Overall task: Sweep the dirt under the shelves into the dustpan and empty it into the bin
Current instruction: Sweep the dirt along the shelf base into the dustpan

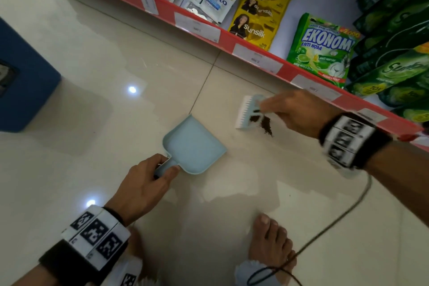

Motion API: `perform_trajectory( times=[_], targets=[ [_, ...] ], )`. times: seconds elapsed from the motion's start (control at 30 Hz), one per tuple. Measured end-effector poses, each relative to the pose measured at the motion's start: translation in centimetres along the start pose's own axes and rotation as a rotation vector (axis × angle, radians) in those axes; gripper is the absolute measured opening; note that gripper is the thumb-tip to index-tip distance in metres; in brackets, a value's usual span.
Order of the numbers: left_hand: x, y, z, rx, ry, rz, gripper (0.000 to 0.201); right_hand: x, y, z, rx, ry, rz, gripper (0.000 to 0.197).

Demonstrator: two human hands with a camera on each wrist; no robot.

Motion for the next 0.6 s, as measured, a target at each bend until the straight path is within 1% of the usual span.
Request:
perform_trajectory(
  times=[0.07,0.13,0.23,0.3,0.37,0.43,0.5,0.6],
  targets=[
    [0.1,-0.3,-0.1,-0.001,-0.003,0.002,0.028,1.4,2.3,-0.2,0.052,-0.014,0.002,0.028],
    [0.6,-0.6,-0.1,-0.008,-0.004,0.01,0.029,1.9,2.9,-1.2,0.144,-0.047,-0.019,0.029],
    [1.6,-1.0,0.1,-0.024,-0.001,0.035,0.028,0.8,1.5,-3.3,0.282,-0.064,-0.068,0.027],
    [2.3,-1.3,0.2,-0.026,-0.011,0.051,0.027,0.0,-0.4,-3.6,0.306,-0.083,-0.072,0.029],
    [3.0,-1.7,0.4,-0.027,-0.008,0.065,0.027,-0.2,-2.2,-3.0,0.263,-0.105,-0.018,0.036],
    [3.6,-2.1,0.7,-0.036,-0.002,0.078,0.027,0.2,-2.6,-1.6,0.161,-0.094,0.05,0.043],
    [4.1,-2.3,0.8,-0.045,-0.002,0.094,0.026,0.8,-1.2,0.1,0.072,-0.049,0.093,0.045],
    [3.8,-2.5,0.5,-0.037,-0.023,0.086,0.029,2.3,2.5,1.6,0.051,-0.037,0.15,0.044]
  ],
)
Point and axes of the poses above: each hand's wrist, its own y-axis away from the middle knuckle, its own z-axis out of the palm, x = y × z, the point moved 10 cm from there along -y, towards the middle knuckle, and after that the axes turned 14 degrees about -x, right-handed, at the moved point
